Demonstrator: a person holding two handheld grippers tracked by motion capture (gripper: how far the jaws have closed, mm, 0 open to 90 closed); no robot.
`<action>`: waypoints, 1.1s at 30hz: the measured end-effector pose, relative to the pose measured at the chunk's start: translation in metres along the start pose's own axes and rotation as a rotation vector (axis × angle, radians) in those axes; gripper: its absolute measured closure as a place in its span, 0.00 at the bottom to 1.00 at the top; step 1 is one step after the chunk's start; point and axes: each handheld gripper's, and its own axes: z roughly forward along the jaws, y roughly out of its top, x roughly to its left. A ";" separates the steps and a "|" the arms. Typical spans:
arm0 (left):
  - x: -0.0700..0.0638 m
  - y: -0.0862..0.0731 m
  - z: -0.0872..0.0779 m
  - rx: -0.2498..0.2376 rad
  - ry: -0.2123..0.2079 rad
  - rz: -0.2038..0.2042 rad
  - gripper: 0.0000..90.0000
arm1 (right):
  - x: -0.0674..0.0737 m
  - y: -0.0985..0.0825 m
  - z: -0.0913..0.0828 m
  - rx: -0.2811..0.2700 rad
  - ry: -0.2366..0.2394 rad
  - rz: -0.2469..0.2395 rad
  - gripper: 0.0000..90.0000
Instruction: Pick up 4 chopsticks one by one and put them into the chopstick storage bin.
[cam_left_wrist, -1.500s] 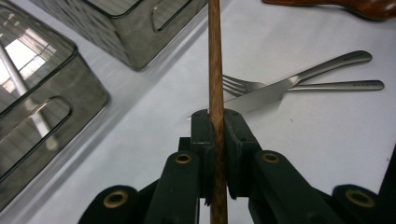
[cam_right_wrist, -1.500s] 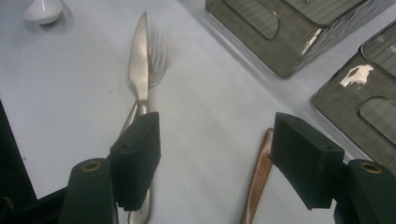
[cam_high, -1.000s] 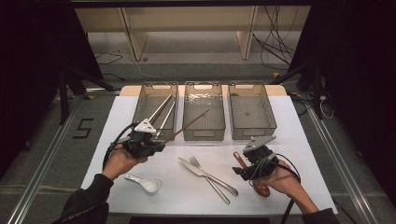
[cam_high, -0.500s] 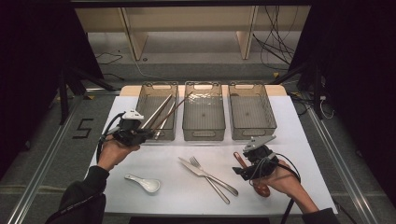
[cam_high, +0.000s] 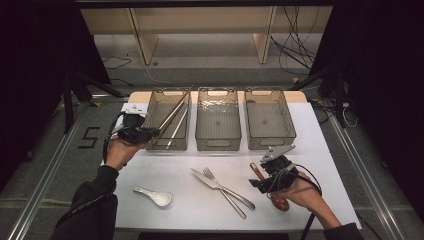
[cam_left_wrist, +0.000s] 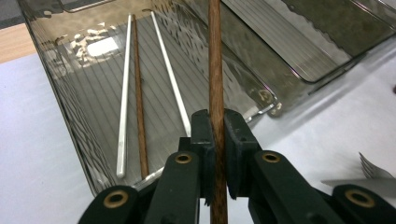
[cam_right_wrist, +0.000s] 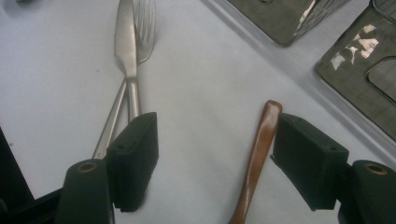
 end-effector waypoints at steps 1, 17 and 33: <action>0.001 0.001 0.002 0.000 0.004 -0.004 0.93 | 0.000 0.000 0.000 0.001 0.001 -0.002 0.35; 0.026 0.011 0.023 0.039 0.054 -0.072 0.93 | 0.000 0.000 0.001 0.007 0.006 -0.001 0.35; 0.038 0.018 0.041 0.079 0.099 -0.104 0.92 | 0.000 0.000 0.002 0.009 0.012 -0.007 0.35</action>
